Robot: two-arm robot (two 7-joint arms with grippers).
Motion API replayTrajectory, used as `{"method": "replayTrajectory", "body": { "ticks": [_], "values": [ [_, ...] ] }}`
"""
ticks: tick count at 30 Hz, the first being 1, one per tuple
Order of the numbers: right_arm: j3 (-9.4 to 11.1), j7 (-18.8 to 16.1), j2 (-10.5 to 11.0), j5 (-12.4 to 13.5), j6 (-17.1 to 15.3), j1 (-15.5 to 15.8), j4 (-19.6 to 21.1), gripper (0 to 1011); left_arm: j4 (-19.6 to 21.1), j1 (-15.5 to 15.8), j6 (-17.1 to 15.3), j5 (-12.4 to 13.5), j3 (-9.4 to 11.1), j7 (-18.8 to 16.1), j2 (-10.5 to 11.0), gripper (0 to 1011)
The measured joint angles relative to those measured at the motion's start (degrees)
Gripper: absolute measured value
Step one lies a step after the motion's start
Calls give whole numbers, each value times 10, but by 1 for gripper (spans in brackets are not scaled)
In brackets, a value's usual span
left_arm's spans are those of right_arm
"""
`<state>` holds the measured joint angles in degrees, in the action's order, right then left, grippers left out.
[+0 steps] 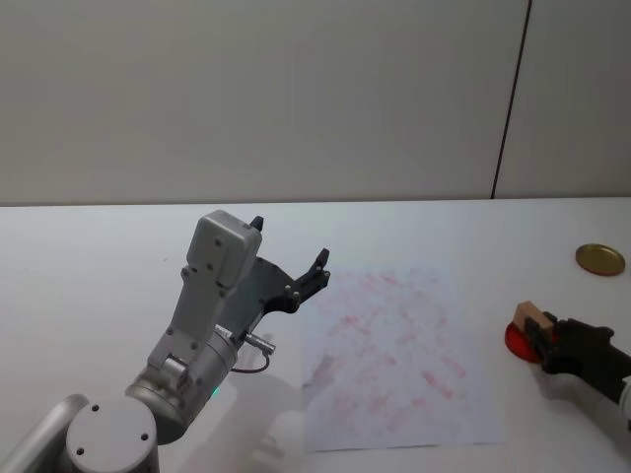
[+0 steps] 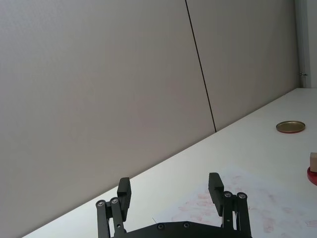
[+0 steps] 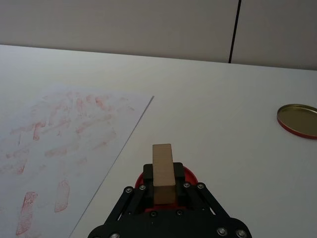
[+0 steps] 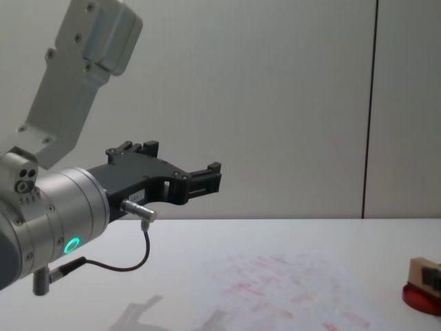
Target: Use the one hand to pick up the stamp and affix it onto the A4 paper.
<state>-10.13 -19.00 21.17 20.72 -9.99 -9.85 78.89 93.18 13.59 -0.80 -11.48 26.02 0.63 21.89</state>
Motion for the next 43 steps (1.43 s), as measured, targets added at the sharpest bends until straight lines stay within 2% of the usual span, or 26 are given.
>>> {"method": "replayTrajectory", "body": {
  "ticks": [13, 16, 18, 19, 21, 22, 23, 26, 29, 30, 38, 43],
  "values": [
    [-3, 1, -4, -4, 2, -7, -20, 232, 0, 0, 0, 0, 0, 0, 0, 993],
    [-4, 1, -5, -5, 2, -9, -24, 330, 0, 0, 0, 0, 0, 0, 0, 993],
    [-4, 1, -5, -5, 2, -10, -25, 361, 0, 0, 0, 0, 0, 0, 0, 993],
    [-5, 1, -6, -6, 3, -10, -26, 433, 0, 0, 0, 0, 0, 0, 0, 993],
    [-5, 1, -6, -6, 4, -11, -26, 474, 0, 0, 0, 0, 0, 0, 0, 993],
    [-5, 2, -7, -6, 5, -11, -27, 535, 0, 0, 0, 0, 0, 0, 0, 993],
    [-5, 2, -7, -6, 5, -11, -27, 535, 0, 0, 0, 0, 0, 0, 0, 993],
    [-5, 3, -7, -6, 8, -12, -26, 652, 0, 0, 0, 0, 0, 0, 0, 993],
    [-6, 4, -7, -6, 11, -12, -25, 709, 0, 0, 0, 0, 0, 0, 0, 993],
    [-6, 5, -7, -6, 13, -11, -23, 772, 0, 0, 0, 0, 0, 0, 0, 993],
    [-5, 11, -6, -5, 35, -5, 0, 992, 0, 0, 0, 0, 0, 0, 0, 993],
    [-5, 21, -5, -5, 51, 3, 29, 1001, 0, 0, 0, 0, 0, 0, 0, 993]
  ]
}}
